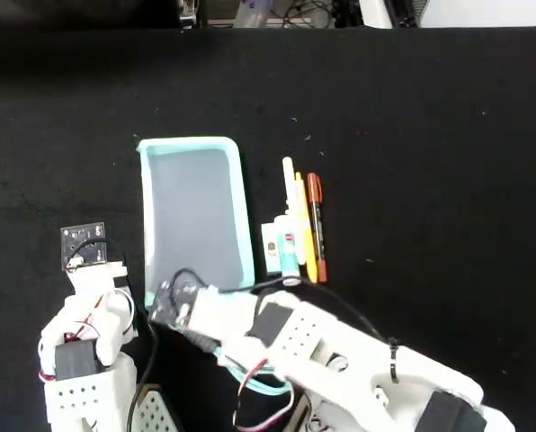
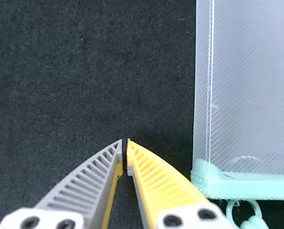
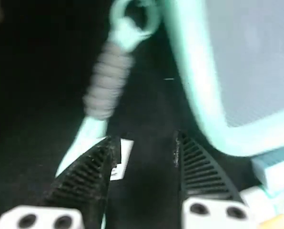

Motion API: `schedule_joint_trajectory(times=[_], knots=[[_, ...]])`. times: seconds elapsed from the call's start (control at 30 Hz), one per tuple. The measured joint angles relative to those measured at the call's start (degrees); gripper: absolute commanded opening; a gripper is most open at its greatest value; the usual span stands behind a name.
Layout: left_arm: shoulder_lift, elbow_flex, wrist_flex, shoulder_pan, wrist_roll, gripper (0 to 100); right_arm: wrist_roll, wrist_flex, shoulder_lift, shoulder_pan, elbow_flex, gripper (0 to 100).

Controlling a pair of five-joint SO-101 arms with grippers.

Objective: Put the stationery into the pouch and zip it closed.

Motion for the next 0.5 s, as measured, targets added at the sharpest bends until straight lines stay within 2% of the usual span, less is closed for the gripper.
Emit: schedule_joint_trajectory(times=[0.07,0.17,0.3,0.4,0.5], knots=[[0.0,0.0,0.0,-0.35,0.0,3,0.0,-0.26,0.0,1.41,0.0,18.8],[0.0,0.0,0.0,-6.07,-0.97,3,0.0,-0.44,0.0,1.76,0.0,18.9],[0.0,0.0,0.0,-18.37,-10.46,3,0.0,-0.44,0.0,1.85,0.0,19.1],[0.0,0.0,0.0,-28.66,-19.43,3,0.0,-0.35,0.0,-1.49,0.0,19.1],[0.0,0.0,0.0,-33.85,-21.98,3,0.09,1.14,0.0,-5.8,0.0,19.2]])
